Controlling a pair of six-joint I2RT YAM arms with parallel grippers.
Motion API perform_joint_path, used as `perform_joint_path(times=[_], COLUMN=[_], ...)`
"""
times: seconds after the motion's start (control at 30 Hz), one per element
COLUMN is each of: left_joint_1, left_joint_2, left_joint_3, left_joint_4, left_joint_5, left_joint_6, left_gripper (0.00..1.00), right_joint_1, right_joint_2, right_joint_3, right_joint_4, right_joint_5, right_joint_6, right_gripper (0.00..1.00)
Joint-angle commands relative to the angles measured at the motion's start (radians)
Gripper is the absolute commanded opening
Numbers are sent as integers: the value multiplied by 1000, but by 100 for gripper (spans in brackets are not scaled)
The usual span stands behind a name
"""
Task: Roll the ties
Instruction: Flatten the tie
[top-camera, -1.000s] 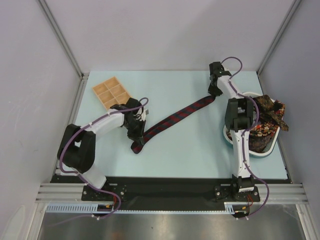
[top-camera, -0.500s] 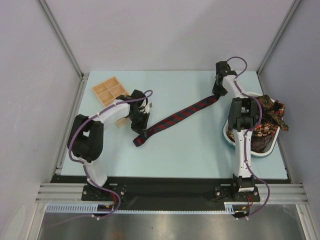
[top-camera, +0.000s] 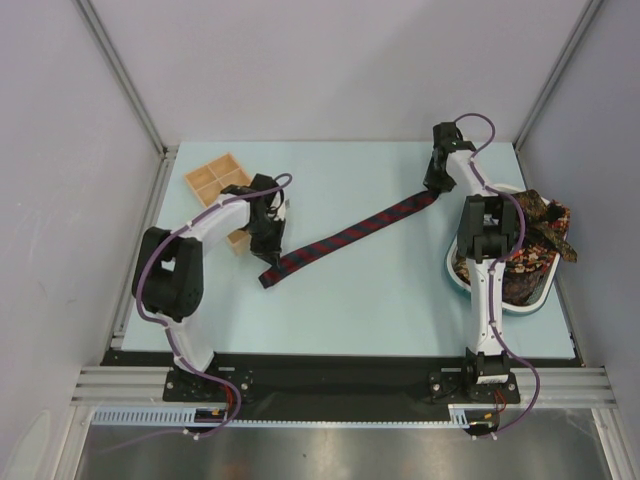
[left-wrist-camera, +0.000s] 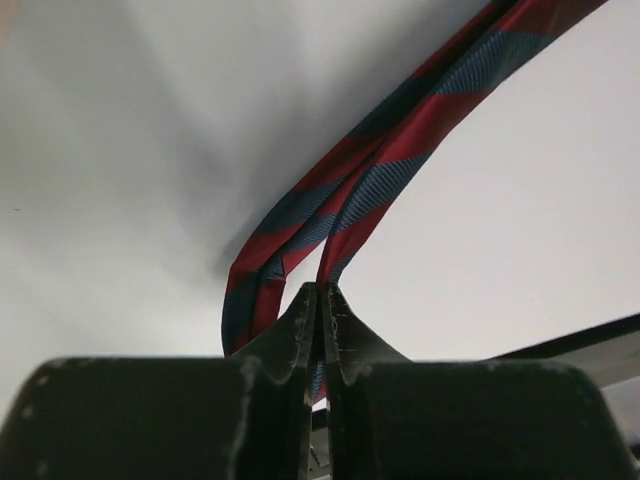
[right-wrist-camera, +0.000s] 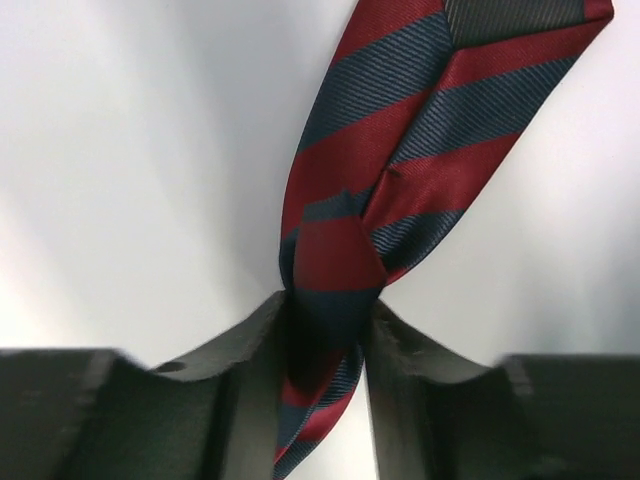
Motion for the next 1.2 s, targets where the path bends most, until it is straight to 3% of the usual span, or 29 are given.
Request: perform_joint_path(times=[0.0,0.03,0.1,0.13,0.2,0.23,0.27,0.47,0.67,0.87,0.93,1.03,1.17], left_joint_1=[6,8,9,8,8,8,8,6,6,-4,-12,-14,-14], left_joint_2=[6,9,10,6,-27,-39,-65,-161,-231,-351,-404,-505,-606], left_joint_3=[55,55,49,45,27,23,18,-14,-59,-146,-188,-244,-297], left_joint_4=[-8,-8,-8,-11,-2,7,7,35,46,98,134,181,228], left_joint_5=[-67,-68,-111,-128,-146,-146,-171,-252,-289,-243,-240,-214,-182], left_joint_6=[16,16,12,10,10,9,6,-17,-27,-76,-108,-161,-206], left_gripper=[10,18,30,41,50,58,59,62,63,66,74,80,80], right_joint_1=[-4,-4,-5,-2,11,21,30,139,222,312,329,332,315], right_joint_2=[-60,-76,-128,-145,-201,-224,-249,-454,-524,-535,-507,-458,-395], right_joint_3=[-24,-57,-96,-123,-163,-212,-243,-462,-530,-611,-614,-596,-547], right_joint_4=[-27,-11,9,15,21,26,36,90,61,50,64,84,93], right_joint_5=[-11,-6,-4,-8,-26,-15,-8,87,137,152,128,121,120], right_joint_6=[-12,-5,10,14,27,37,45,151,277,478,522,536,522], right_gripper=[43,59,73,83,86,86,86,90,93,94,93,90,83])
